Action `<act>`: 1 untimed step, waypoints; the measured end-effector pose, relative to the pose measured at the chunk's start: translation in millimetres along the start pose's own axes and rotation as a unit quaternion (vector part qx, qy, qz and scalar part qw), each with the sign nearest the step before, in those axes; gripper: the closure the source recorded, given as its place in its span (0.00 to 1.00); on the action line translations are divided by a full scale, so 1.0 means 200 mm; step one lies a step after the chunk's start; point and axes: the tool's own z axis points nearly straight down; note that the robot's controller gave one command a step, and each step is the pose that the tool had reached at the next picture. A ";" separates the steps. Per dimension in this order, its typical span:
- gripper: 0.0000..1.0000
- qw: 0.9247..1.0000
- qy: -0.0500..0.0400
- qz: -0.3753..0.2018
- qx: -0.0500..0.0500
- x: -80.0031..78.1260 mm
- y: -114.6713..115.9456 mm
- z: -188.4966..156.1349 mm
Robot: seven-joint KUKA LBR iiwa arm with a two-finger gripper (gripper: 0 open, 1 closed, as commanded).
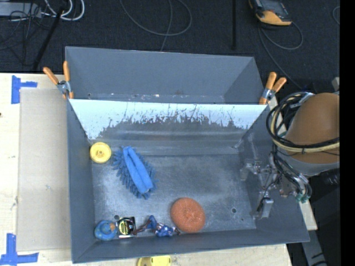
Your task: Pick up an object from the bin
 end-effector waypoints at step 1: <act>0.00 1.000 -0.004 -0.002 0.001 -0.01 0.00 -0.02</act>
Offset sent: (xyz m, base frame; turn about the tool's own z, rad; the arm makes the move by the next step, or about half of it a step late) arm 0.0439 0.0610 -0.0737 0.0478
